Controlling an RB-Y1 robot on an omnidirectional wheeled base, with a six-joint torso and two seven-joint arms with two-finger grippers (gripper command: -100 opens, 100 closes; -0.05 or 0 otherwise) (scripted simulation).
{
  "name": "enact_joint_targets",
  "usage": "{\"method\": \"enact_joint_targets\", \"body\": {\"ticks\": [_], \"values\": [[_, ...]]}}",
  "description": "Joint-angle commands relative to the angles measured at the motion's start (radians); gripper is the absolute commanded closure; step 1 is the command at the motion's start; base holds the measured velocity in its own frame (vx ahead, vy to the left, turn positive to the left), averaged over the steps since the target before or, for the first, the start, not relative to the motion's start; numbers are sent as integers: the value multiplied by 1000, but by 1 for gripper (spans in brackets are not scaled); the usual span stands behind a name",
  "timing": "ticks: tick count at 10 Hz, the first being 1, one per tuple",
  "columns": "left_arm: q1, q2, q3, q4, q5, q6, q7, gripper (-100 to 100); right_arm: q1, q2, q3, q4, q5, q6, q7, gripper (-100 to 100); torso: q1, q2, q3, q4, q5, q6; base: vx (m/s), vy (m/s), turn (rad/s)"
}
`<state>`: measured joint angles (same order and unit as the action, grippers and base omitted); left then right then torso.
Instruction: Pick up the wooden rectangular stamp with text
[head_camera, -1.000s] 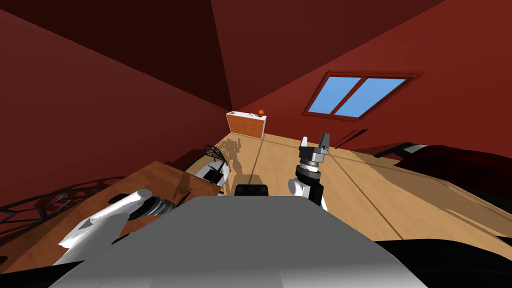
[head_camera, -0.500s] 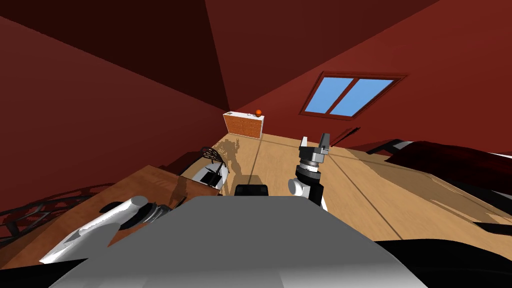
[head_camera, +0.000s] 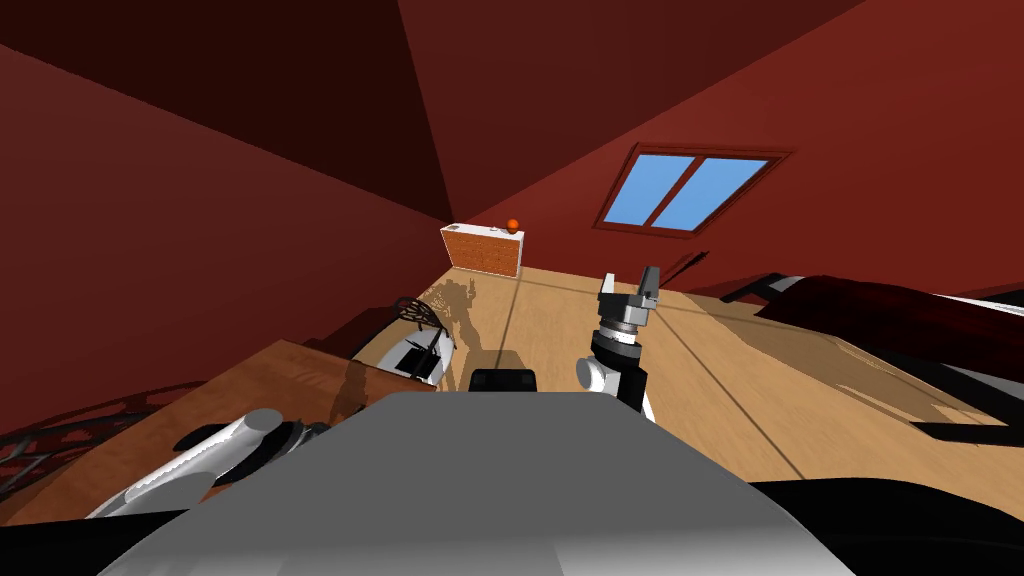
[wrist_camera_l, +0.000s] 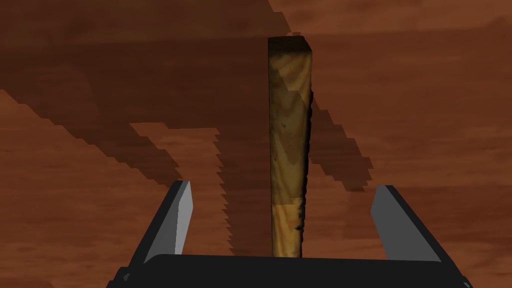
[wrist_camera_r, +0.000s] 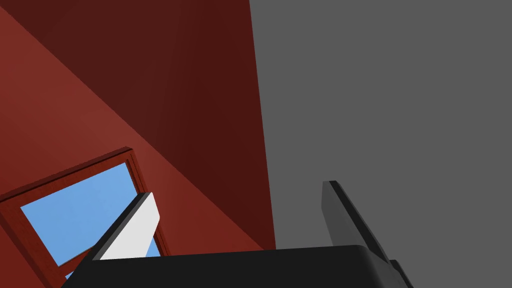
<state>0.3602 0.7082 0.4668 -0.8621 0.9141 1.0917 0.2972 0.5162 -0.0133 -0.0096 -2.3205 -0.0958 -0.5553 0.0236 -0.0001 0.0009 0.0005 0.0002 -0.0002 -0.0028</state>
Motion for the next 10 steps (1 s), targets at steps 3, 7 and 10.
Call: {"method": "enact_joint_targets", "body": {"ticks": [3, 7, 10], "values": [[81, 29, -86, 22, 107, -81, -11, -100, 0, 0, 0, 0, 0, 0, 0, 0, 0, 0, 0, 0, 0, 0, 28, 4, -96], [121, 42, -127, 33, 223, -120, -16, -100, 0, 0, 0, 0, 0, 0, 0, 0, 0, 0, 0, 0, 0, 0, 22, 4, -62], [161, 56, -169, 43, 293, -160, -21, -100, 0, 0, 0, 0, 0, 0, 0, 0, 0, -1, 0, 0, 0, 0, 25, 4, -56]]}}
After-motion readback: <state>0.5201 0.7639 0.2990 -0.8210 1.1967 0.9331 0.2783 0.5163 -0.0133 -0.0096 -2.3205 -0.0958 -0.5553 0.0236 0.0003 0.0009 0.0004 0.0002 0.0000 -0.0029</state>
